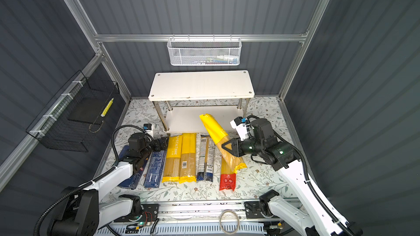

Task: Arrange pasta packages on shelves
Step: Pick up the pasta bag from the middle-right of the table, then place the pasta bag on the shelf.

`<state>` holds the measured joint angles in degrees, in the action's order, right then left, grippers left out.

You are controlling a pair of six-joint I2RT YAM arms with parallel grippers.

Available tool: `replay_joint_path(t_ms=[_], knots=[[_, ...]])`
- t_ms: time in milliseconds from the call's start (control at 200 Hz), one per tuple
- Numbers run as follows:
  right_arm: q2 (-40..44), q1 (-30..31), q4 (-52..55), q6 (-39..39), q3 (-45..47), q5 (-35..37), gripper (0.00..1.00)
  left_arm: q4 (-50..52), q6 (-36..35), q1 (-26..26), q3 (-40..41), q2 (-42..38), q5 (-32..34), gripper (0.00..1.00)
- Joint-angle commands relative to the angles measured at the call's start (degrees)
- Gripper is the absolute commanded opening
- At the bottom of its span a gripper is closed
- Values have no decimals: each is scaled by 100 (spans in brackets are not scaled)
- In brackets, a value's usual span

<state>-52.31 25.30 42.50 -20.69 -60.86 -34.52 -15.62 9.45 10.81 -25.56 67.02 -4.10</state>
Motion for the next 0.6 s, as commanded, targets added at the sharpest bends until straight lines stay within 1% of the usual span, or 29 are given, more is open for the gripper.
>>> replay_joint_path(t_ms=[0,70,240,515,595], knots=[[268,29,-501,19,-548,-473,18,32,-73,27,-116,-30,-4,100],[283,30,-494,32,-648,-462,19,32,-70,27,-109,-35,-3,100],[163,25,-341,22,-1031,-124,19,32,-76,27,-108,-44,-12,100],[-314,-7,49,-71,-2075,569,19,32,-84,27,-108,-32,-21,100],[-535,-67,338,-93,-2440,817,18,32,-84,27,-93,-42,-21,100]])
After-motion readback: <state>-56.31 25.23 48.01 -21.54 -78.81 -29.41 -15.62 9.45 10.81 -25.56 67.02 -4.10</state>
